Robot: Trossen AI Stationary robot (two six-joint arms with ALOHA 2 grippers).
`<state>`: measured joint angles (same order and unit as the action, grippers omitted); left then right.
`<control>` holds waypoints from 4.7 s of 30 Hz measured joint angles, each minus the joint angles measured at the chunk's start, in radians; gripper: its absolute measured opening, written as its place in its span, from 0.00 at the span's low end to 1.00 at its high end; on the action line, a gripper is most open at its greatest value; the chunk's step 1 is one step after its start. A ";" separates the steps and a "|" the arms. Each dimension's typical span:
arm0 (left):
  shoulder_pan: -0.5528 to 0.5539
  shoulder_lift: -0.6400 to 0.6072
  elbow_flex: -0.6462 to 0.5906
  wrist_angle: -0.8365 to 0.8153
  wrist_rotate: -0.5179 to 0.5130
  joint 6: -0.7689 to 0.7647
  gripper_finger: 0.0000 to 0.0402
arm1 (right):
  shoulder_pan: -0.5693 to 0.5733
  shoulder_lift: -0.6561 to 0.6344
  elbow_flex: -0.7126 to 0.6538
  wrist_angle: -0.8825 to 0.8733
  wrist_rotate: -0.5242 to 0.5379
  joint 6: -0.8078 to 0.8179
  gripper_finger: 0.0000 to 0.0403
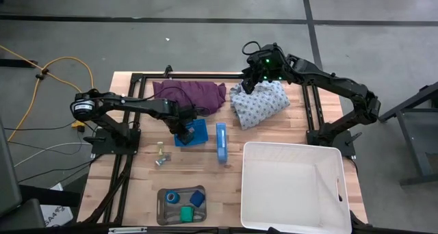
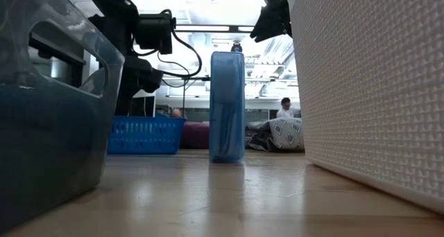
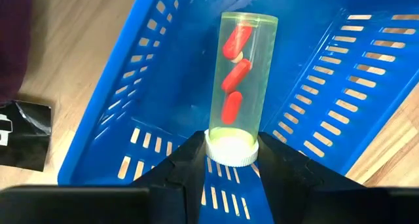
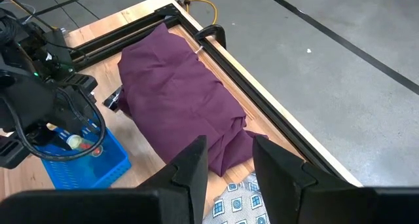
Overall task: Pick & Place Medicine items
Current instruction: Put the right yellow pill bottle into the blue bin, then put the blue pill bottle into the blue bin
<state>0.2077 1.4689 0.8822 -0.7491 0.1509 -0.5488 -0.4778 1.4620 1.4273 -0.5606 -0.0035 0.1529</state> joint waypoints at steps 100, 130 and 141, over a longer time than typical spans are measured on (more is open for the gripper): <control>-0.623 -0.227 -0.148 -0.166 -0.107 -0.637 0.39 | 0.000 0.000 0.000 0.012 0.000 0.000 0.27; -0.669 -0.151 -0.232 -0.049 -0.101 -0.680 0.39 | 0.000 0.000 0.000 0.018 0.000 0.000 0.27; -0.669 -0.151 -0.232 -0.050 -0.100 -0.699 0.29 | 0.000 0.000 0.000 0.019 0.000 0.000 0.27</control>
<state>-0.4614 1.3174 0.6506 -0.7994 0.0513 -1.2481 -0.4778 1.4620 1.4273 -0.5420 -0.0035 0.1530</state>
